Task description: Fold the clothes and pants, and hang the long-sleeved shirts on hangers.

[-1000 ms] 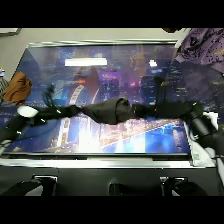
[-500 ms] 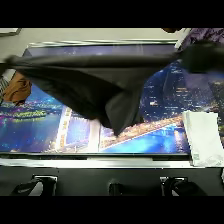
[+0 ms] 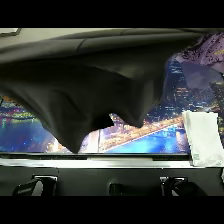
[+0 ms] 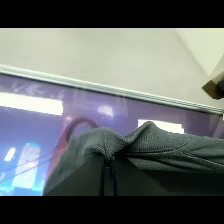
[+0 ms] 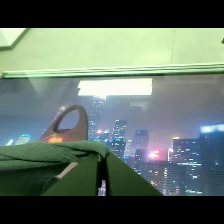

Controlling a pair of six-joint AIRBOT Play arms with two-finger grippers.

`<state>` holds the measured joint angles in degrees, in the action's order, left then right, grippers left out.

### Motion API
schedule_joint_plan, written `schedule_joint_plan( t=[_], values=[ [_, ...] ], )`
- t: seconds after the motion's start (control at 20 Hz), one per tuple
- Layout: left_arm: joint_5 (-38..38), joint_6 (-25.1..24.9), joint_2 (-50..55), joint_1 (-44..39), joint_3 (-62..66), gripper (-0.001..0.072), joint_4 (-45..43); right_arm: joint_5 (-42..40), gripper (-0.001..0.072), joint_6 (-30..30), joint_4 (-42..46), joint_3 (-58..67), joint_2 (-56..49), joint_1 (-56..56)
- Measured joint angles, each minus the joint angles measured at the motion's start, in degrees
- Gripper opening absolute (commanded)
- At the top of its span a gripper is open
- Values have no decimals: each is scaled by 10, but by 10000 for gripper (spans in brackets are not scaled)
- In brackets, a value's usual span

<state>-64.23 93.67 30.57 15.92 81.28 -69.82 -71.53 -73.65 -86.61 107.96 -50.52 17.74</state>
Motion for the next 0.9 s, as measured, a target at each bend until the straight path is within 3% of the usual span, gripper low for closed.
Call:
schedule_joint_plan(
  t=[0.3,0.65,0.8,0.85,0.9],
  values=[
    [40,9,142,0,-96,16,-20,81,40,82,-6,2,-240,0],
    [126,9,398,0,-163,18,-26,137,47,110,-207,2,-516,17],
    [134,9,469,0,-169,19,-12,143,182,112,-245,2,-567,34],
    [135,9,483,0,-170,19,-7,144,330,112,-253,2,-574,37],
    [137,9,492,0,-170,19,-4,143,405,112,-259,2,-578,38]
  ],
)
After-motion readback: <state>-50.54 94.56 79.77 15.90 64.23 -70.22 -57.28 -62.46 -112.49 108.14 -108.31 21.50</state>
